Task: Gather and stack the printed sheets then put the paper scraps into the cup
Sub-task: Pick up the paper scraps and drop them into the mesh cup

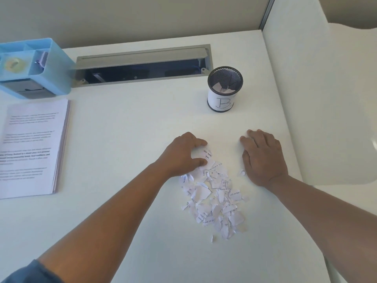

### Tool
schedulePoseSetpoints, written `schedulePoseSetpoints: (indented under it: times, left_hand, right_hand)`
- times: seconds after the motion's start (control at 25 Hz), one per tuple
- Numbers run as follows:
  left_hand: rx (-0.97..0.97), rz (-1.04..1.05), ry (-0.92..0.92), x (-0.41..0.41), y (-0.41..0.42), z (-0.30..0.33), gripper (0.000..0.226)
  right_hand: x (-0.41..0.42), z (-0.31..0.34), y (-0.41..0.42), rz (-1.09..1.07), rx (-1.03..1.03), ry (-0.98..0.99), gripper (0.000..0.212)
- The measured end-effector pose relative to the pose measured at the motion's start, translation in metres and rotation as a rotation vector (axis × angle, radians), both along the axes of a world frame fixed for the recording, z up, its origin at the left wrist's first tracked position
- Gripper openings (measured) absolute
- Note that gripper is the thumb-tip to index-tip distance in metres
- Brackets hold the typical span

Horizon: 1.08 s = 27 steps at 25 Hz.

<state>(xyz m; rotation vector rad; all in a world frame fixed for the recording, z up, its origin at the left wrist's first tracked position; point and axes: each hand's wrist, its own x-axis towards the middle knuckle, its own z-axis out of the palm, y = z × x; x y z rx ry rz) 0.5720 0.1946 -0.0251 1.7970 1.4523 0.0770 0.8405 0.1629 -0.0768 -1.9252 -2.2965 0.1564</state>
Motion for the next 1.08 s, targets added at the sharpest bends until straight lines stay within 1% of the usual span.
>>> schedulePoseSetpoints:
  times: [0.2, 0.32, 0.44, 0.6, 0.72, 0.8, 0.84, 0.88, 0.96, 1.04, 1.08]
  left_hand:
    - [-0.041, -0.039, 0.037, 0.015, -0.01, 0.004, 0.09]
    - [-0.004, -0.014, 0.053, 0.039, -0.022, 0.007, 0.096]
    - [0.082, 0.018, 0.077, 0.069, -0.04, 0.004, 0.089]
    - [0.191, 0.103, 0.082, 0.094, -0.055, -0.007, 0.067]
    - [0.269, 0.181, 0.061, 0.102, -0.06, -0.015, 0.042]
    - [0.275, 0.22, 0.026, 0.102, -0.06, -0.016, 0.02]
    - [0.258, 0.23, 0.005, 0.099, -0.059, -0.016, 0.012]
    - [0.236, 0.235, -0.007, 0.096, -0.058, -0.014, 0.012]
    - [0.23, 0.226, 0.006, 0.082, -0.053, -0.006, 0.019]
    - [0.202, 0.158, 0.073, 0.065, -0.049, 0.004, 0.032]
    - [0.143, 0.103, 0.113, 0.059, -0.047, 0.009, 0.04]
  right_hand:
    - [0.004, -0.002, 0.001, 0.084, 0.026, 0.053, 0.049]
    - [0.006, -0.002, 0.002, 0.09, 0.017, 0.095, 0.052]
    - [0.008, -0.002, 0.003, 0.065, -0.015, 0.143, 0.056]
    - [0.007, -0.002, 0.003, 0.067, -0.033, 0.149, 0.056]
    - [0.007, -0.002, 0.004, 0.072, -0.043, 0.141, 0.057]
    - [0.006, -0.002, 0.004, 0.076, -0.036, 0.119, 0.058]
    - [0.006, -0.003, 0.003, 0.079, -0.031, 0.11, 0.057]
    - [0.006, -0.003, 0.004, 0.08, -0.024, 0.105, 0.057]
    - [0.006, -0.003, 0.004, 0.076, -0.011, 0.101, 0.055]
    - [0.005, -0.002, 0.003, 0.072, -0.003, 0.098, 0.054]
    - [0.005, -0.002, 0.003, 0.073, -0.002, 0.094, 0.054]
